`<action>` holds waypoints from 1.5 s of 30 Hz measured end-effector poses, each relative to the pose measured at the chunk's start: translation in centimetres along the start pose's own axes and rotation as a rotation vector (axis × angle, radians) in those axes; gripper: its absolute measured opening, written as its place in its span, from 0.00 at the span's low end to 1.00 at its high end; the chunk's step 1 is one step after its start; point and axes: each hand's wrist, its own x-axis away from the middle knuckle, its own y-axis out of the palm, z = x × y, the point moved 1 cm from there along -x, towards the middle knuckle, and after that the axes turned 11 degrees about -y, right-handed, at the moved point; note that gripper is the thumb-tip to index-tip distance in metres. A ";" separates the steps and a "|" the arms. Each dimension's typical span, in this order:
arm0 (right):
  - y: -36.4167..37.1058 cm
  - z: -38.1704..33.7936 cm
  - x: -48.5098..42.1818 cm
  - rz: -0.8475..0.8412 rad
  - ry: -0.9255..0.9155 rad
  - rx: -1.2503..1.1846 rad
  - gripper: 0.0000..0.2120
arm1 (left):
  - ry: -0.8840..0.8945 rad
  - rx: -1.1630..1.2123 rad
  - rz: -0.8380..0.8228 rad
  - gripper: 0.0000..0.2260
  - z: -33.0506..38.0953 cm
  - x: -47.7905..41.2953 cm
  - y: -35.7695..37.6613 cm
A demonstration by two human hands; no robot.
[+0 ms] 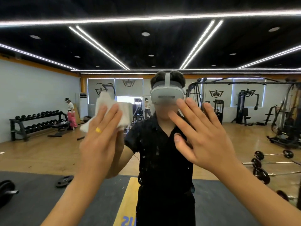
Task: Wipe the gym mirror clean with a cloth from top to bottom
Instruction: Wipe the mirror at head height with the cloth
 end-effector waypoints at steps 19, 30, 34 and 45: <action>0.2 0.1 0.0 0.011 0.013 -0.014 0.28 | 0.139 0.005 -0.035 0.19 2.8 -1.1 1.9; 0.1 -0.1 -0.1 0.022 0.021 -0.016 0.28 | 0.154 0.118 -0.036 0.19 4.5 -1.8 3.0; 0.0 -0.1 -0.2 0.016 0.023 -0.020 0.28 | 0.159 0.135 0.014 0.20 8.0 -7.5 3.2; -2.0 0.9 0.4 0.030 0.053 -0.176 0.29 | 0.101 0.084 0.039 0.18 5.2 2.1 4.1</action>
